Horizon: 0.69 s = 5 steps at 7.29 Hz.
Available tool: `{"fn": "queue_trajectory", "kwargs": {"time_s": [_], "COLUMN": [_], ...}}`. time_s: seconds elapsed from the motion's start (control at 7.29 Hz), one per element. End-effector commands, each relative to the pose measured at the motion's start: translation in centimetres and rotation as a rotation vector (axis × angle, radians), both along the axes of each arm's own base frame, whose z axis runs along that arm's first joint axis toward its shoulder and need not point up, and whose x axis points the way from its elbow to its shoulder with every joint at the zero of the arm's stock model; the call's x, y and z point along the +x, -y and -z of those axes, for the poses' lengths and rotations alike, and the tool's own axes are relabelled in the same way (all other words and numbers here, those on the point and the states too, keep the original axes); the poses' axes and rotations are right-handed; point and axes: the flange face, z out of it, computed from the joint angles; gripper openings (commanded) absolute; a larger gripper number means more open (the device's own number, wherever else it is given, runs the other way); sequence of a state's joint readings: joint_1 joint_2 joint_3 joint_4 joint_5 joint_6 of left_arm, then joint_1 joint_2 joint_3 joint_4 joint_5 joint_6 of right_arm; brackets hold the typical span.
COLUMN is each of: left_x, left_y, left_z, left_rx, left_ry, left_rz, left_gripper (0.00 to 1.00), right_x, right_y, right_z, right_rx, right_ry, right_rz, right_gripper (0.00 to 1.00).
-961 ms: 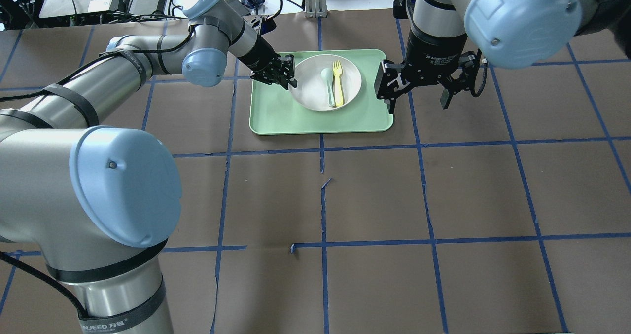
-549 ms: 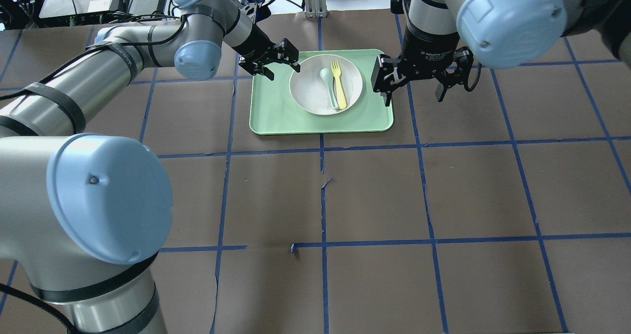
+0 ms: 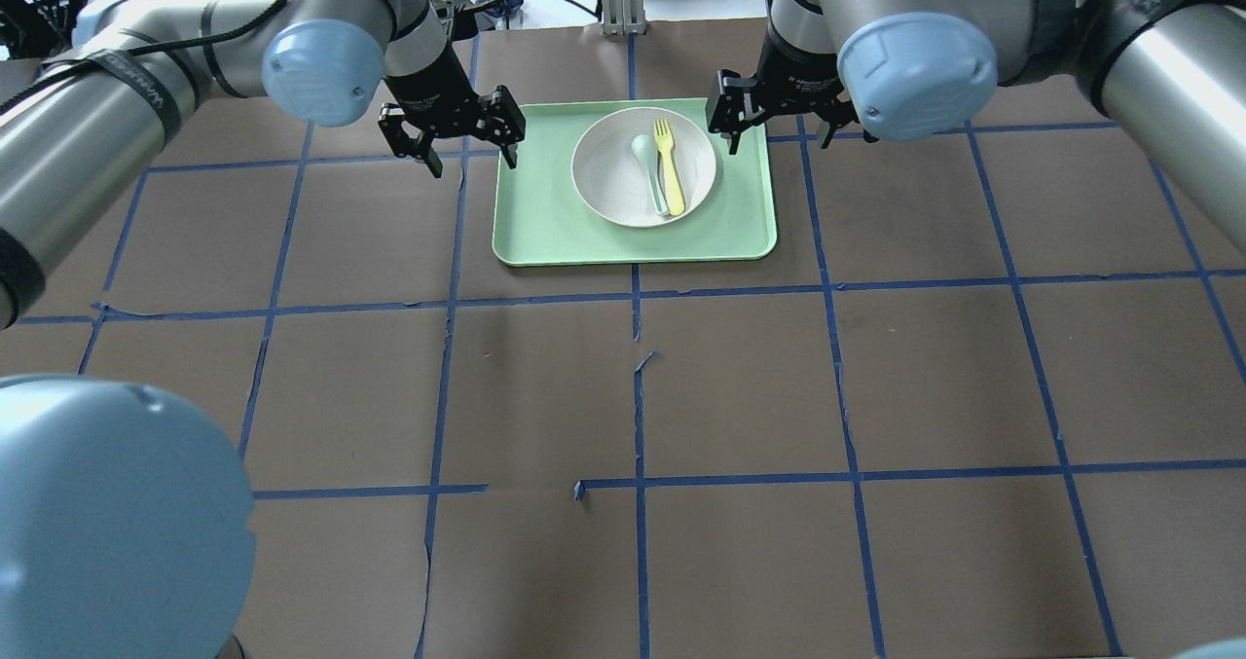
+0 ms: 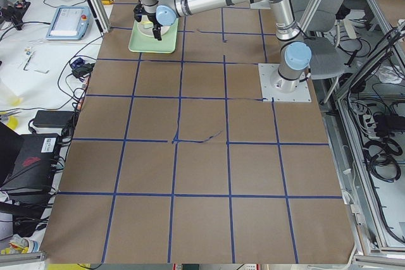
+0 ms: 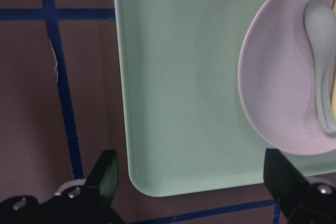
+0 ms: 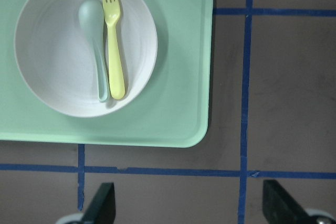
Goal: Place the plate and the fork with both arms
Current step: 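Open the left gripper and withdraw it while the right gripper moves over the plate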
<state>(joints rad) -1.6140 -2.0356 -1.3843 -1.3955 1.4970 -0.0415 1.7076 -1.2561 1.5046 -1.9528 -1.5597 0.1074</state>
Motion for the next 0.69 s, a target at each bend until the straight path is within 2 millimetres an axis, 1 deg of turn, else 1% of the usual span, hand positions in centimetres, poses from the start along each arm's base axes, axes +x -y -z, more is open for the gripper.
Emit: {"fn": "queue_trajectory", "kwargs": {"time_s": [0.0, 0.14, 0.27, 0.41, 0.55], "left_x": [1.3, 1.5, 2.4, 3.2, 3.8], "left_y": [-4.8, -6.3, -7.7, -8.6, -9.5], "left_z": [-6.3, -8.4, -10.2, -10.1, -9.6], "left_rx": [0.063, 0.072, 0.081, 0.089, 0.097], "left_ry": [0.089, 0.081, 0.076, 0.077, 0.076], "left_rz": [0.026, 0.059, 0.057, 0.046, 0.035], "left_gripper": [1.00, 1.00, 1.00, 1.00, 1.00], "right_x": [1.2, 2.0, 2.7, 3.5, 3.8], "right_y": [3.4, 4.9, 6.0, 6.3, 6.7], "right_z": [3.9, 4.8, 6.4, 8.2, 8.9], "right_rx": [-0.042, -0.042, -0.023, 0.000, -0.016], "right_ry": [0.015, 0.019, 0.036, 0.033, 0.038], "right_rz": [0.028, 0.024, 0.024, 0.013, 0.013], "right_gripper": [0.93, 0.92, 0.87, 0.81, 0.78]}}
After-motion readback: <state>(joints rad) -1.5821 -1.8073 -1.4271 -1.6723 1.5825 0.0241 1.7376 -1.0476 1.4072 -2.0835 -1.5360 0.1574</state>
